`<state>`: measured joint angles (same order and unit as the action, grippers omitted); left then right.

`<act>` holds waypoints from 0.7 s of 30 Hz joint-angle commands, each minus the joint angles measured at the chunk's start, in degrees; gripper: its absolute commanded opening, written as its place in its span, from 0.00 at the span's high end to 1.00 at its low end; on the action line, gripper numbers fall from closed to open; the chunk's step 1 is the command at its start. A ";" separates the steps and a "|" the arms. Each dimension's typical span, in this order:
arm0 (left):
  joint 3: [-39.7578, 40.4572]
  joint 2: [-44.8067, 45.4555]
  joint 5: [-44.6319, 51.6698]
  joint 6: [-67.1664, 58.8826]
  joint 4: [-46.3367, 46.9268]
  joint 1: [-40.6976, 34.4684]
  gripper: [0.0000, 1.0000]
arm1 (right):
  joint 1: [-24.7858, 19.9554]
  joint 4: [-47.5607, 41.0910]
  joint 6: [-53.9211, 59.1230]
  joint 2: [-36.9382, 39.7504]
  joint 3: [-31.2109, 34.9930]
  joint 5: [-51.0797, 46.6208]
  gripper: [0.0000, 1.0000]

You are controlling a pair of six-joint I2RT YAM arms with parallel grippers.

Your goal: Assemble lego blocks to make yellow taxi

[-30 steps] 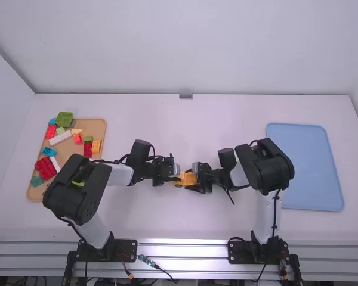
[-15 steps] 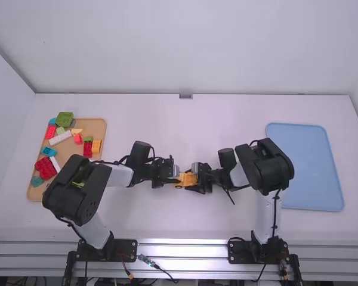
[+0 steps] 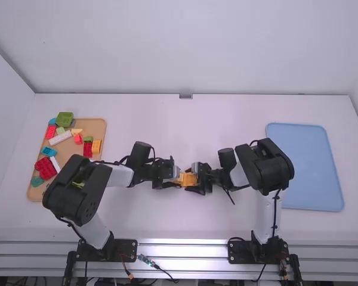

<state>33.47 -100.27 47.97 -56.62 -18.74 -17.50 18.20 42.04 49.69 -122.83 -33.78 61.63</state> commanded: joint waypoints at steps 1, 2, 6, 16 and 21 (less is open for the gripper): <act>-0.76 0.74 1.51 -0.22 -0.02 -0.50 0.27 | -0.15 -0.52 -0.13 -0.61 0.00 -1.44 0.22; -0.76 0.74 1.49 -0.24 -0.02 -0.46 0.24 | -0.15 -0.52 -0.13 -0.61 0.00 -1.44 0.21; -0.76 0.76 2.49 -0.20 -0.87 -0.50 0.01 | -0.15 -0.50 -0.15 -0.61 -0.02 -1.42 0.16; -0.50 1.20 6.16 6.23 -2.82 2.40 0.00 | -0.17 -0.52 -0.15 -0.61 0.00 -1.42 0.14; -0.22 2.80 12.07 6.25 -2.32 5.14 0.38 | -0.15 -0.52 -0.17 -0.61 -0.02 -1.57 0.14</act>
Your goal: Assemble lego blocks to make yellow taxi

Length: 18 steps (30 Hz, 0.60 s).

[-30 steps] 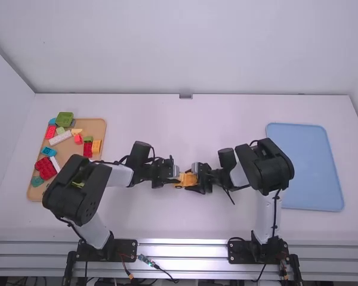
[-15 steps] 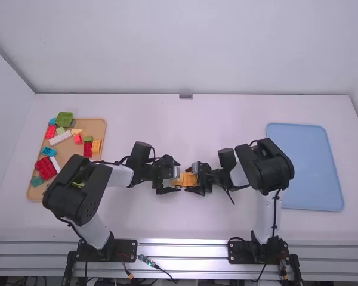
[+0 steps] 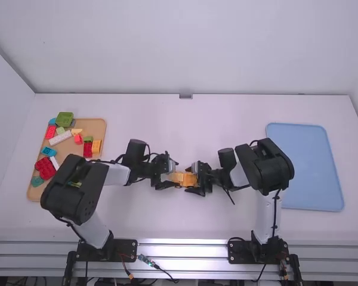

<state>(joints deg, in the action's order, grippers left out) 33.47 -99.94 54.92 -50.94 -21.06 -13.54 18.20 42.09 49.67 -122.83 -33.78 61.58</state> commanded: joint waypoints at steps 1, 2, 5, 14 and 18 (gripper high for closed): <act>-0.22 2.91 5.31 0.57 0.20 1.70 0.61 | -0.17 -0.55 -0.15 -0.61 -0.02 -1.53 0.13; -0.22 3.34 5.27 0.55 0.74 2.21 0.90 | -0.17 -0.55 -0.11 -0.61 0.00 -1.57 0.11; -0.22 3.54 4.35 0.55 1.62 2.51 0.98 | -0.17 -0.48 -0.11 -0.61 -0.02 -1.36 0.08; -0.24 3.50 4.04 -1.53 4.39 1.92 0.98 | -0.15 2.45 -3.48 -0.61 -0.48 -1.11 0.01; -0.28 3.45 3.30 -1.33 4.70 1.84 0.98 | -0.15 2.12 -4.85 -0.61 -1.09 -1.14 0.07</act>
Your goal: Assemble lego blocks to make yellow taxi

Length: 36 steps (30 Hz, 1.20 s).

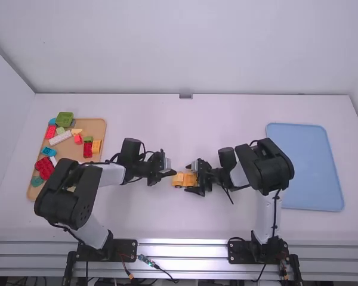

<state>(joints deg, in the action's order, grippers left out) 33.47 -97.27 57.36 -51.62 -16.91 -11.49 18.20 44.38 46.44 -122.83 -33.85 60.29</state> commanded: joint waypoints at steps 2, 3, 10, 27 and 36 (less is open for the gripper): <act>-0.28 0.52 0.15 -0.70 0.42 -0.70 0.98 | -0.15 -0.26 -1.42 -0.61 -0.90 0.13 0.17; -0.28 0.26 -0.04 -0.72 0.31 -1.01 0.98 | -0.15 -0.17 -1.40 -0.61 -0.72 0.15 0.22; -0.28 -0.35 -2.01 -0.68 -0.94 -2.78 0.98 | -0.15 0.15 -1.18 -0.61 -0.37 0.11 0.40; -0.74 -0.35 -4.48 -0.92 1.42 -2.78 0.98 | -0.15 0.28 -1.18 -0.61 -0.22 0.13 0.41; -0.76 -0.39 -6.40 1.27 -0.55 -5.18 0.98 | -0.15 0.20 -1.20 -0.61 -0.28 0.13 0.40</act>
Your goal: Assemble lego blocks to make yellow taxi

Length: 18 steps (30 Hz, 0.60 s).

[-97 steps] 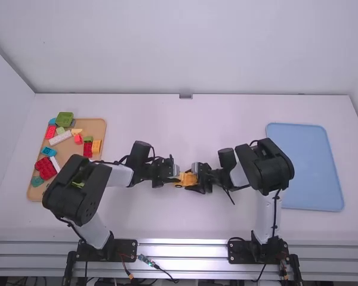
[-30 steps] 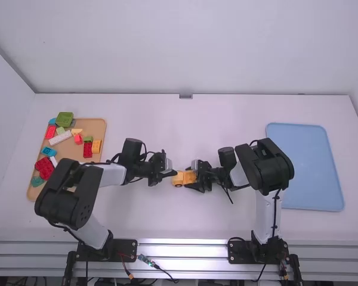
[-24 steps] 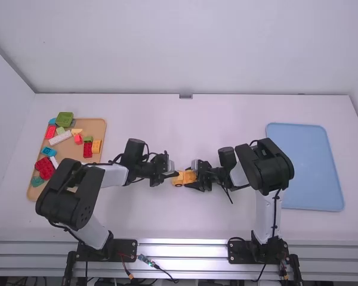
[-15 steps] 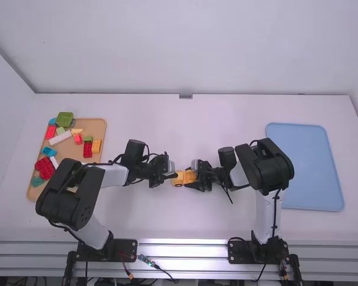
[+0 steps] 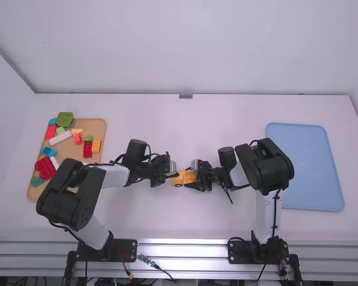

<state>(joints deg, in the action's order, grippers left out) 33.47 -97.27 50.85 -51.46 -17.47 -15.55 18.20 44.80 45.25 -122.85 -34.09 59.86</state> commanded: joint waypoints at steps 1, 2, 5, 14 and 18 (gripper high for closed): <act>-0.76 -0.39 -1.33 1.09 0.02 -1.66 0.98 | -0.15 -0.17 0.00 -0.59 0.02 0.57 0.40; -0.76 -0.39 -2.95 1.11 0.07 -2.23 0.98 | -0.15 -0.15 -0.02 -0.59 0.02 0.57 0.41; -0.76 -0.39 -5.68 2.91 0.22 -3.34 0.98 | -0.15 -0.22 0.00 -0.59 -0.02 0.59 0.40; -0.76 -1.97 -5.57 2.71 0.04 -3.43 0.98 | -0.15 -0.15 0.00 -0.59 0.02 0.50 0.40; -0.76 -2.34 -6.36 3.80 -2.05 -3.37 0.98 | -0.15 -0.26 -0.02 -0.59 -0.04 0.55 0.40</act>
<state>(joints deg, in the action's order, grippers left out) 33.47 -98.41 46.02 -48.60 -19.33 -18.87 18.20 44.84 45.34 -122.85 -34.09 59.64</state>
